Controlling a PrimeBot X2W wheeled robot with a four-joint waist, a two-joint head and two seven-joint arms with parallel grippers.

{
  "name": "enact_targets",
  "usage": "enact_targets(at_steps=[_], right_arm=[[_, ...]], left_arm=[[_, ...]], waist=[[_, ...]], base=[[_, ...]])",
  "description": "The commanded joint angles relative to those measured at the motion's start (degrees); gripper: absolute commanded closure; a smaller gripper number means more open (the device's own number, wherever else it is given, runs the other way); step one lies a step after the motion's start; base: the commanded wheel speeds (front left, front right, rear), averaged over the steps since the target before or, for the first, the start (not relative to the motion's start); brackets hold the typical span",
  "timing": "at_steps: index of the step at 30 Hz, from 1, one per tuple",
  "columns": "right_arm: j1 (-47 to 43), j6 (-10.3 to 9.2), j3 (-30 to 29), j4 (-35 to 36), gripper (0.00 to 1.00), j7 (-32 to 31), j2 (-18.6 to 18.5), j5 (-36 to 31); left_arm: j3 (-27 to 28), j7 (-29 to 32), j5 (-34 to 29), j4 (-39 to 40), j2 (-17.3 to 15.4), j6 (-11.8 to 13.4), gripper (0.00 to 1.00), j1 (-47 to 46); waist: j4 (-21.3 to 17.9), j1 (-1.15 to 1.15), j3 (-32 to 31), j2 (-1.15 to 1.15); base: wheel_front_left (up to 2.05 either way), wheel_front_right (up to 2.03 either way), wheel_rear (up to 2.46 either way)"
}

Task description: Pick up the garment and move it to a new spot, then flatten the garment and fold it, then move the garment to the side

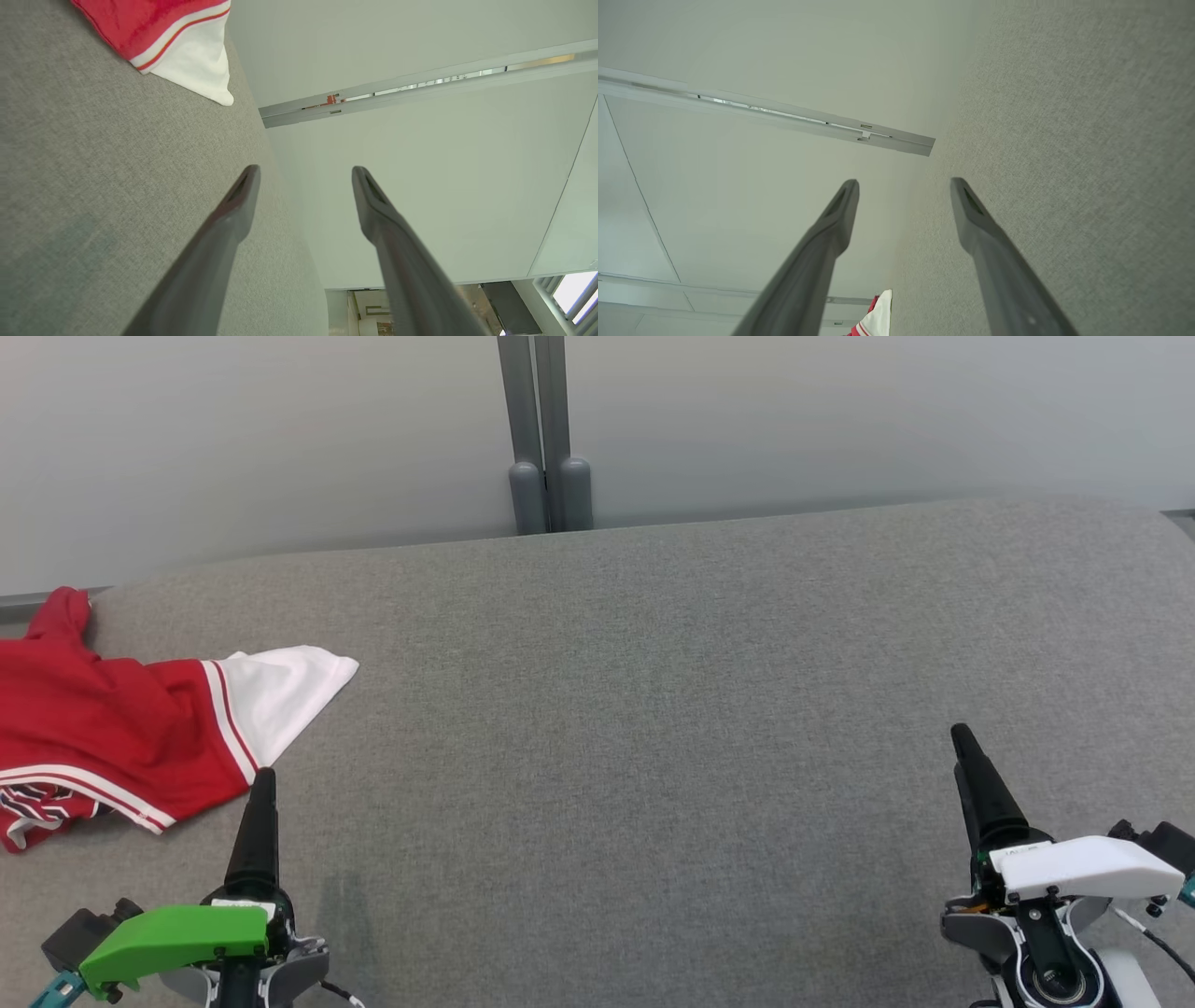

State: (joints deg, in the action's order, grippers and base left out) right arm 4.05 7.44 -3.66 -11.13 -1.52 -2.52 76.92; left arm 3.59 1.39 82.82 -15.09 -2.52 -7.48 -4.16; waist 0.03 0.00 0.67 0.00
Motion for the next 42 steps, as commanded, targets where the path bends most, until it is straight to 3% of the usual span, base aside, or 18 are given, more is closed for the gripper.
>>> enact_targets(at_steps=[1, 21, 42], right_arm=[[0.5, 0.03, 0.4, 1.8, 0.0, 0.7, -0.6, -3.3], [-0.4, 0.04, 3.7, 4.3, 0.0, 5.1, -3.1, -29.4], [-1.2, 0.04, 5.4, 3.1, 0.0, 8.8, -3.7, -46.2]], left_arm=[[0.2, -0.6, -3.0, 1.2, -0.4, 0.0, 0.0, -0.7], [-0.8, -5.0, -31.9, 3.1, -0.3, 0.8, 0.0, 1.0], [-0.1, -8.7, -48.4, 3.1, -0.5, 1.3, 0.0, 2.6]], waist=[[0.0, 0.0, 0.0, 0.0], [0.1, 0.0, 0.0, 0.0], [0.4, 0.0, 0.0, 0.0]], base=[[0.0, 0.0, 0.0], [0.0, 0.0, 0.0], [0.0, 0.0, 0.0]])
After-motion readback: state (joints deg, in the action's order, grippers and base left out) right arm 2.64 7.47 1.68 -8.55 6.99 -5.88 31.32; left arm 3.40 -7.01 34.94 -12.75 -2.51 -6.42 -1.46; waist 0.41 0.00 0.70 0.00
